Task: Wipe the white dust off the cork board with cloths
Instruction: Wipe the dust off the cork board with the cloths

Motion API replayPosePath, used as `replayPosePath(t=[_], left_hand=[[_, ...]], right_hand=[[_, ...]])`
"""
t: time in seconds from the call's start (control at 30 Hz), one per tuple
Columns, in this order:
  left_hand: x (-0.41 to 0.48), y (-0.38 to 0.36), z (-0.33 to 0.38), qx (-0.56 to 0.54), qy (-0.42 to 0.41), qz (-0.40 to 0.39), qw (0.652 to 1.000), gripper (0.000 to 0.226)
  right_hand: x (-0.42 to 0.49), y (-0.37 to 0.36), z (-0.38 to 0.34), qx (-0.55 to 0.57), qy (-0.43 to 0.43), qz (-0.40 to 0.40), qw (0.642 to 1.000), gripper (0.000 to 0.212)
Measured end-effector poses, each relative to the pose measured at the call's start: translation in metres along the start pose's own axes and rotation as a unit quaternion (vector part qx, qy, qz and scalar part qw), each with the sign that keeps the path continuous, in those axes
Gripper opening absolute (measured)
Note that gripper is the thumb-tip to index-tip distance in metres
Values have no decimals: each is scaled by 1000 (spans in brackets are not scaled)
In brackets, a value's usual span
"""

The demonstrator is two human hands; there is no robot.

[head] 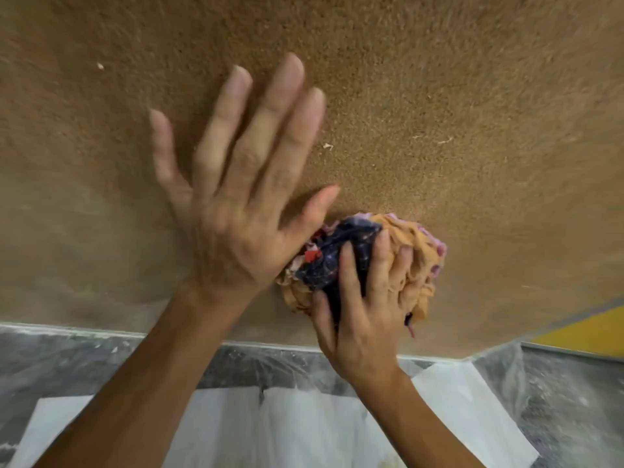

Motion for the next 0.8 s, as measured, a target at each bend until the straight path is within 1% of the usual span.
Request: replayPosePath(t=[0.03,0.07,0.1,0.13,0.17,0.2,0.23,0.27,0.3,0.33,0.4,0.43,0.47,0.53,0.6,0.63,0.7,0.73,0.8], left_hand=[[-1,5,-27,-4,48,-10,999,70],[0,9,-54,-20,89,-21,996,73],[3,13,-76,-29,113,-28,993,73],[8,17,-89,-23,117,-30,992,72],[11,19,-92,-1,104,-28,994,70],[12,20,-89,30,81,-25,996,71],[13,22,-83,57,62,-22,996,72],[13,23,-76,75,52,-18,996,74],[15,23,-73,85,45,-21,995,75],[15,24,-74,94,42,-31,994,75],[14,29,-80,113,42,-50,991,75],[15,28,-80,112,39,-61,991,74],[16,29,-78,106,40,-68,991,73],[16,27,-73,98,42,-70,992,70],[14,25,-76,94,35,-67,993,69],[13,26,-80,96,29,-61,993,69],[11,29,-87,96,9,-49,994,67],[11,29,-89,93,1,-45,995,65],[11,30,-88,79,0,-41,996,63]], right_hand=[[-11,-13,-11,-22,45,-30,998,68],[-24,-24,-18,-48,111,-66,990,76],[-36,-32,-18,-61,172,-97,978,83],[-42,-35,-10,-67,210,-117,968,90],[-40,-35,-3,-64,222,-125,965,94],[-34,-31,2,-48,217,-115,968,90],[-26,-25,5,-24,198,-95,975,80],[-17,-19,4,5,162,-79,984,68],[-9,-14,-1,33,121,-62,990,62],[-2,-8,-9,60,84,-43,994,61],[7,-1,-35,89,38,-18,995,63],[8,-3,-50,81,37,-32,996,62],[6,-10,-64,62,62,-60,994,63],[-10,-31,-83,2,149,-112,982,70],[-27,-51,-80,-51,210,-152,964,74],[-32,-56,-74,-55,229,-159,959,75],[-34,-48,-61,-40,249,-160,954,76],[-28,-39,-56,-24,246,-149,957,77],[-8,-15,-47,20,195,-122,973,77]])
Point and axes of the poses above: each hand's wrist, its own x-axis towards the middle knuckle, its own y-axis out of the back of the hand, z = x × y, the point moved 6 cm from there along x, towards the middle knuckle, and after that the axes turned 8 degrees about -y, right-handed, at the moved point
